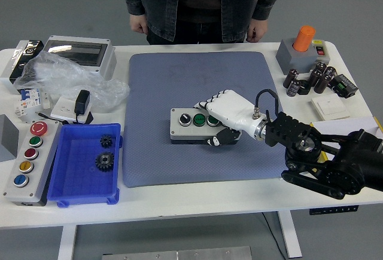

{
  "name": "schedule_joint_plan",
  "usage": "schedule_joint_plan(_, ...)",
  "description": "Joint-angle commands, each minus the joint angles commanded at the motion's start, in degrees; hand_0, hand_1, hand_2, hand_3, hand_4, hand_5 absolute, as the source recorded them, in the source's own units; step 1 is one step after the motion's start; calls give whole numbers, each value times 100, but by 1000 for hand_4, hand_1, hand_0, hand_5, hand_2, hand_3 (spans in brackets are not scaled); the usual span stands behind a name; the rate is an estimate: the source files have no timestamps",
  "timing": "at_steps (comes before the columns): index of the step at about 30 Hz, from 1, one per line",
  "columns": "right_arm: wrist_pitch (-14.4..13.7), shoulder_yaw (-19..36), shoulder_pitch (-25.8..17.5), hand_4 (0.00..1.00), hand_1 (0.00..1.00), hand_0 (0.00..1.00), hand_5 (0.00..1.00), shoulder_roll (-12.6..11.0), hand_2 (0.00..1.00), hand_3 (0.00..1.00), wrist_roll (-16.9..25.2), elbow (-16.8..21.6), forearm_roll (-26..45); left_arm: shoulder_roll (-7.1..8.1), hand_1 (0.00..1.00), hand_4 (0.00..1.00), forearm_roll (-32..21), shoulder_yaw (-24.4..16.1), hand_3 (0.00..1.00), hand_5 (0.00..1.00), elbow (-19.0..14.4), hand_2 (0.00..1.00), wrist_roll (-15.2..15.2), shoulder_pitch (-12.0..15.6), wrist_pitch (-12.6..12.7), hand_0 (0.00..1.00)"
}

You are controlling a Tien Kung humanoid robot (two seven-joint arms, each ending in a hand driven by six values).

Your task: Pick up the button,place it on the desk,press the button,press the button

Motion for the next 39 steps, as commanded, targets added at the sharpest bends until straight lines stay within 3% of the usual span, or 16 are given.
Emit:
schedule_joint_plan(10,67,85,-2,577,650,634,35,15,661,390,35,15,-7,-7,687,624,-4,3,650,422,0,634,-2,-12,1,672)
schedule_joint_plan(11,65,85,-2,673,658,659,117,19,683,658,35,10,-12,-7,687,625,-1,1,650,422,0,635,-2,-14,0,672)
schedule_joint_plan(16,72,74,-1,673,658,659,117,33,683,658,17,-4,-61,0,687,625,0,4,650,422,1,635,-4,-17,2,672)
schedule_joint_plan(17,76,73,-1,710,670,679,162,34,697,708,12,-5,-69,1,688,626,3,2,650,421,1,634,-4,-16,2,672)
schedule_joint_plan(28,238,88,-7,709,676,691,160,52,709,732,-73,-3,-116,-2,687,626,2,11,650,421,1,633,-10,-16,0,672)
schedule_joint_plan(29,262,94,-6,739,692,704,171,52,738,780,-79,0,-118,-2,687,626,2,11,649,421,1,632,-11,-15,0,671)
schedule_joint_plan(34,374,137,-4,739,692,704,171,47,738,780,-90,15,-109,-2,687,626,-11,23,649,421,2,632,-12,-19,-2,671)
schedule_joint_plan(35,392,144,-4,771,728,739,174,46,770,849,-93,18,-108,-2,687,625,-10,20,648,421,1,630,-13,-20,-1,671)
schedule_joint_plan(39,445,167,-7,771,728,739,174,49,770,849,-99,27,-84,-4,687,625,-7,18,648,421,0,630,-14,-18,-3,671)
